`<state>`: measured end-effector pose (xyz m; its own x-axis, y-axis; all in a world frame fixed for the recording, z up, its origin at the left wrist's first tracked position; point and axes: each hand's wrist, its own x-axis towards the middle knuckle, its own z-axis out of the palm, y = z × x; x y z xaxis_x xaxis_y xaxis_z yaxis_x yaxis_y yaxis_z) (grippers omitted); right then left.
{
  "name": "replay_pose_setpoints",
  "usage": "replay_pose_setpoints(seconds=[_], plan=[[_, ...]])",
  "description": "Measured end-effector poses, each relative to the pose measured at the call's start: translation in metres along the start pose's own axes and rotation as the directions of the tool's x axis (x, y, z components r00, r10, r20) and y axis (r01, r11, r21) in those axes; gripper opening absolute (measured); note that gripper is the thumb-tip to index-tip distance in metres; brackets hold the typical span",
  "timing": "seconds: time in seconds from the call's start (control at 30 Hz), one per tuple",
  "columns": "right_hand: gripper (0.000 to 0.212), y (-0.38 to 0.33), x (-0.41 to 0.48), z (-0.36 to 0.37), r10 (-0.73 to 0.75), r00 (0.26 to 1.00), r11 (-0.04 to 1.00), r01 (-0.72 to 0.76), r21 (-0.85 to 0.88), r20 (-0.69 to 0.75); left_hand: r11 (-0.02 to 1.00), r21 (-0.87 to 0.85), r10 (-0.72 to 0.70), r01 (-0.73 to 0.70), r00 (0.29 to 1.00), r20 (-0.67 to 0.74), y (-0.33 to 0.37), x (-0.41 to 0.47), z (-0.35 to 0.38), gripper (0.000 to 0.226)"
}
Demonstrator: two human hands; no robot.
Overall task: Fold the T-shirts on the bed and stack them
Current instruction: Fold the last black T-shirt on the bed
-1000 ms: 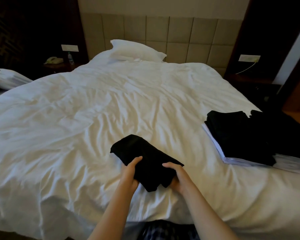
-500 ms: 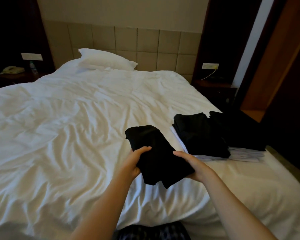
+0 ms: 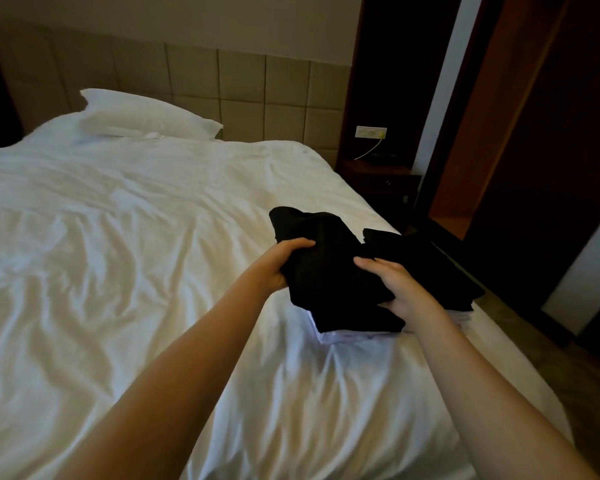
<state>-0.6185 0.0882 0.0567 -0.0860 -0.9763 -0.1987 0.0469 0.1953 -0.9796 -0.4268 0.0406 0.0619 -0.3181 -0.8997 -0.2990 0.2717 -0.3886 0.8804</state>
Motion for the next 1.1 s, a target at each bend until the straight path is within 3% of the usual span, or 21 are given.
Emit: replay_pose_setpoints(seconds=[0.2,0.33,0.47,0.63,0.7,0.77,0.8,0.87,0.93,1.0,1.1], plan=[[0.01,0.003,0.052,-0.011,0.025,0.989,0.999,-0.018,0.052,-0.146,0.994,0.063,-0.085,0.084,0.996,0.009,0.009,0.071,0.011,0.031],[0.022,0.039,0.083,-0.014,0.049,0.943,0.998,-0.056,-0.01,-0.33,0.967,0.198,-0.139,0.161,0.983,-0.119,-0.022,0.111,0.008,0.056],[0.02,0.076,0.092,-0.012,-0.045,0.915,0.983,-0.03,-0.18,-0.4,0.905,0.425,0.084,0.02,0.971,-0.225,-0.056,0.125,0.01,0.072],[0.04,0.079,0.086,-0.008,-0.125,0.885,0.954,-0.018,-0.3,-0.448,0.904,0.427,0.143,0.0,0.942,-0.303,-0.06,0.113,0.015,0.082],[0.042,0.076,0.079,-0.008,-0.152,0.88,0.941,-0.01,-0.339,-0.45,0.859,0.51,0.219,-0.051,0.936,-0.275,-0.056,0.1,0.021,0.09],[0.044,0.075,0.068,-0.007,-0.177,0.879,0.92,-0.013,-0.391,-0.443,0.733,0.674,0.307,-0.094,0.929,-0.205,-0.056,0.085,0.026,0.095],[0.048,0.076,0.063,-0.006,-0.187,0.882,0.905,-0.017,-0.425,-0.433,0.617,0.782,0.347,-0.094,0.924,-0.163,-0.059,0.078,0.027,0.093],[0.056,0.075,0.05,-0.002,-0.212,0.888,0.861,-0.028,-0.508,-0.407,0.272,0.962,0.419,-0.034,0.904,-0.086,-0.064,0.063,0.027,0.08],[0.061,0.072,0.036,0.001,-0.216,0.89,0.807,-0.069,-0.586,-0.402,0.029,1.0,0.44,0.003,0.898,-0.015,-0.07,0.046,0.027,0.068],[0.061,0.067,0.021,0.003,-0.212,0.889,0.756,-0.115,-0.645,-0.406,-0.084,0.996,0.416,0.014,0.909,0.022,-0.071,0.03,0.029,0.065],[0.059,0.06,-0.002,0.0,-0.214,0.9,0.702,-0.129,-0.701,-0.38,-0.106,0.994,0.397,0.019,0.918,0.025,-0.062,0.004,0.038,0.064]])
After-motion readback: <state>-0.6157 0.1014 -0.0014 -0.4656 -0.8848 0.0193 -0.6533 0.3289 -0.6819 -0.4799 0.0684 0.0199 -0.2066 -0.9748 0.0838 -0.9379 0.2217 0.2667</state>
